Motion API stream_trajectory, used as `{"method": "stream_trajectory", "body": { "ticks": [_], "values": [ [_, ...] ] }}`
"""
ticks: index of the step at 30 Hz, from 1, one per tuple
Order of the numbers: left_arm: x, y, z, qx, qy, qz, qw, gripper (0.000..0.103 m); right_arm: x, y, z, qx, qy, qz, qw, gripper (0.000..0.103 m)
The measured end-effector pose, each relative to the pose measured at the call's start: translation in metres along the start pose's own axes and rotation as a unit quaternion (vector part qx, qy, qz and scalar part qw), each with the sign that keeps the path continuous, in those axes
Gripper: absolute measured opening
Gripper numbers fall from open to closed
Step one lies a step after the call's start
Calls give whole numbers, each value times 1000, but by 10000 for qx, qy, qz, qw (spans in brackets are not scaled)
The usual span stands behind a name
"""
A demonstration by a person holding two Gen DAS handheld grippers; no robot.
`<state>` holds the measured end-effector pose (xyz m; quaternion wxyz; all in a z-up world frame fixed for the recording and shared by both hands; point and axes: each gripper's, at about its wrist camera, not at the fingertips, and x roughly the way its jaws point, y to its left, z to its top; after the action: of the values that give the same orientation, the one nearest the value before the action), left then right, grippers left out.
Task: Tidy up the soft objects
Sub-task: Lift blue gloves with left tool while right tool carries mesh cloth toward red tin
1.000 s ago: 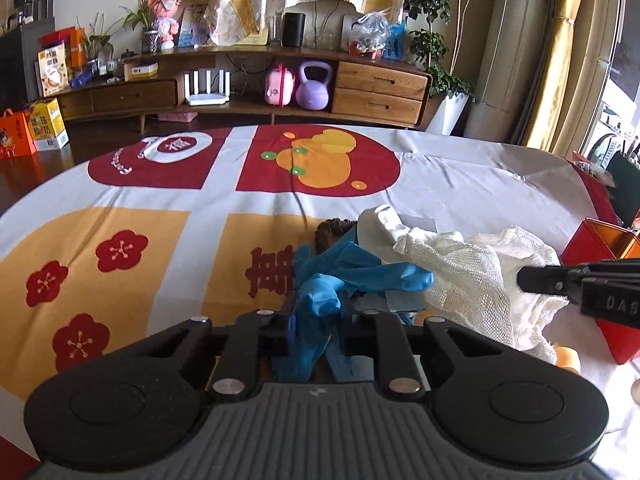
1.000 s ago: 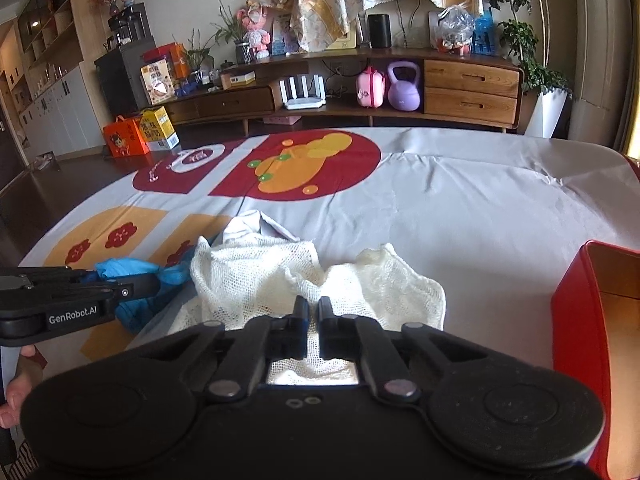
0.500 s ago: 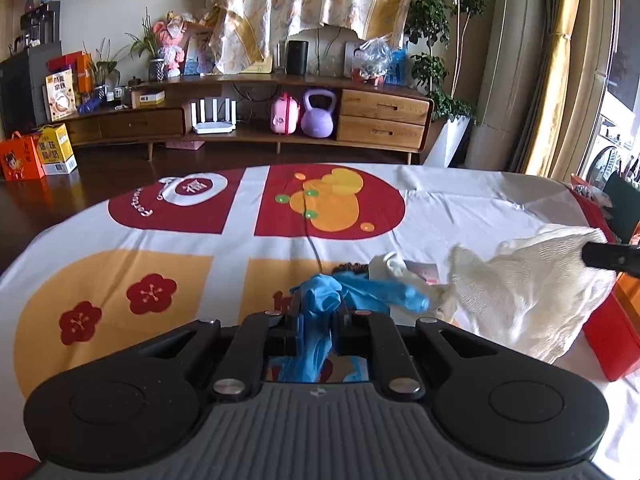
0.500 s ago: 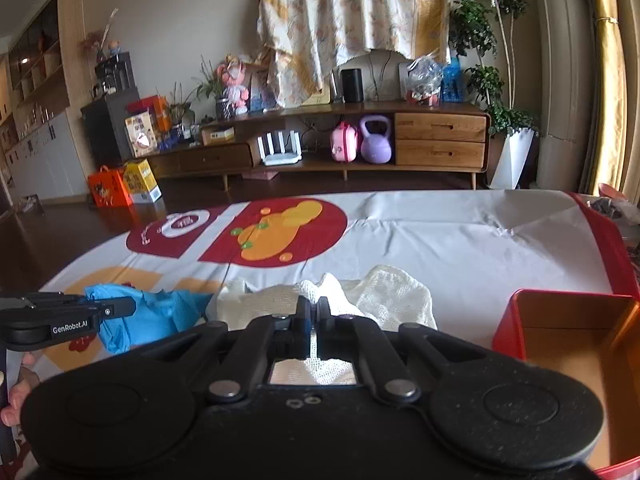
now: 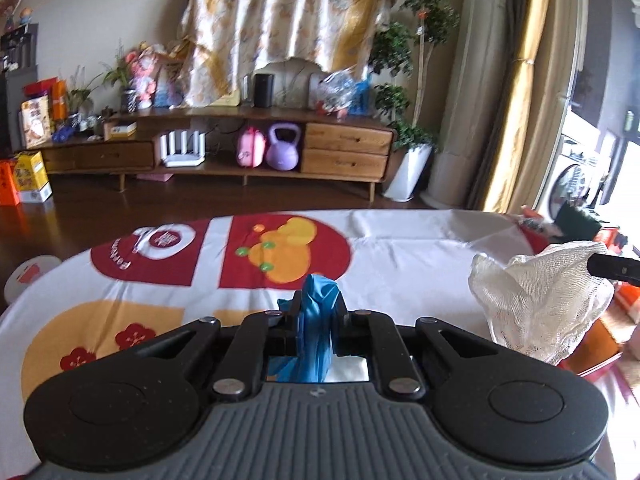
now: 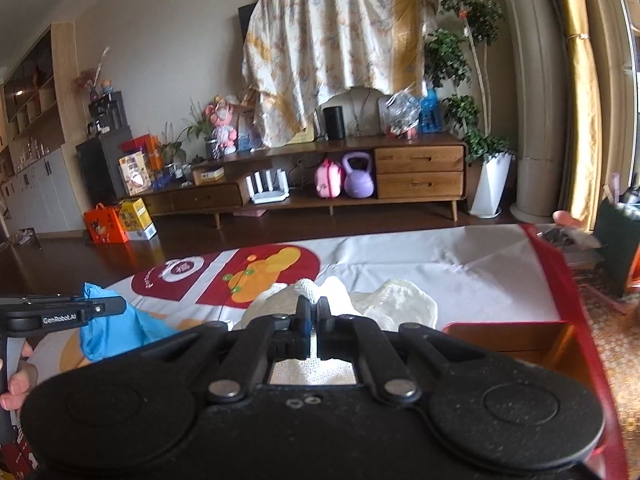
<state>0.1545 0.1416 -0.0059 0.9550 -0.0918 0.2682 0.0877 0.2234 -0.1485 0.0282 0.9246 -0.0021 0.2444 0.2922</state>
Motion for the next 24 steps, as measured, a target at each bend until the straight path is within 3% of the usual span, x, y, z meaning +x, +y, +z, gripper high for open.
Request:
{"method": "stream_trajectory", "body": {
  "ticks": [13,24],
  "values": [
    [-25,-58,28,185,-124,-730,9971,12,-45,-51,1,249,-301,-494,9980,2],
    [-7,-150,40,644,-74,-1410,9879,12,-61,-100,-17,499,-237,-891,9945,2]
  ]
}}
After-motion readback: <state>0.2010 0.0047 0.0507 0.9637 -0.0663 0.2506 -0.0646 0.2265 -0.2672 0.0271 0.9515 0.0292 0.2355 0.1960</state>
